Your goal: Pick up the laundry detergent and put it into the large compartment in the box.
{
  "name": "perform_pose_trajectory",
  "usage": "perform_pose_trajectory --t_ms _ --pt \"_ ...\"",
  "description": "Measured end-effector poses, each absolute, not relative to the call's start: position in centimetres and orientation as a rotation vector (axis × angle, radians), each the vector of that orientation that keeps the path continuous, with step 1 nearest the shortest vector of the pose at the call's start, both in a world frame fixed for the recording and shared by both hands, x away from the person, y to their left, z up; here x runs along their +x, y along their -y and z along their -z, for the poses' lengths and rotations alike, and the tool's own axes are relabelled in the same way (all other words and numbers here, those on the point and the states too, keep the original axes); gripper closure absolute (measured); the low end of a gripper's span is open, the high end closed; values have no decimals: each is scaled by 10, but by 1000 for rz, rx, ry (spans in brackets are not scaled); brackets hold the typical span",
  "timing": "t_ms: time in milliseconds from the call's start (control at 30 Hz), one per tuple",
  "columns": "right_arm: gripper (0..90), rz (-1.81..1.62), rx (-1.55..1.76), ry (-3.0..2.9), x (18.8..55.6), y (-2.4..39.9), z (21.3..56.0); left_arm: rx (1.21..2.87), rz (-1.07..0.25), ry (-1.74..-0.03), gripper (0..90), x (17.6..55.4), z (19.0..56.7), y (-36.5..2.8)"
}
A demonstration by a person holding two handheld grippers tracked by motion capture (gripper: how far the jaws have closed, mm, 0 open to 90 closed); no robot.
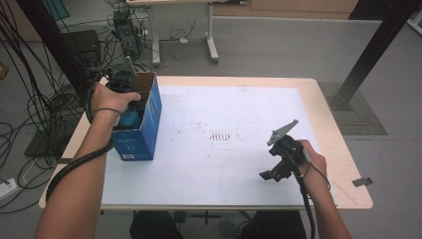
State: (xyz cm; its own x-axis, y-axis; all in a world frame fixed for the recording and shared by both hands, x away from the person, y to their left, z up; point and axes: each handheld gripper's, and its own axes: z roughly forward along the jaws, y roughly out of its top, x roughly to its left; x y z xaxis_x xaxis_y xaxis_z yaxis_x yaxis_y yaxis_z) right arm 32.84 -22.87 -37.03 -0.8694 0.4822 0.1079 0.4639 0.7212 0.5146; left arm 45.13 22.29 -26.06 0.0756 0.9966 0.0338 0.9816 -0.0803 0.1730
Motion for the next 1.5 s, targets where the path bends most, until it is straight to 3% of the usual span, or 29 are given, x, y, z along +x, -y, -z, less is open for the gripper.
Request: perform_pose_trajectory --t_ms 1500 --pt "44 -854 795 -2884 329 232 373 2181 -218 -2087 375 451 263 -226"
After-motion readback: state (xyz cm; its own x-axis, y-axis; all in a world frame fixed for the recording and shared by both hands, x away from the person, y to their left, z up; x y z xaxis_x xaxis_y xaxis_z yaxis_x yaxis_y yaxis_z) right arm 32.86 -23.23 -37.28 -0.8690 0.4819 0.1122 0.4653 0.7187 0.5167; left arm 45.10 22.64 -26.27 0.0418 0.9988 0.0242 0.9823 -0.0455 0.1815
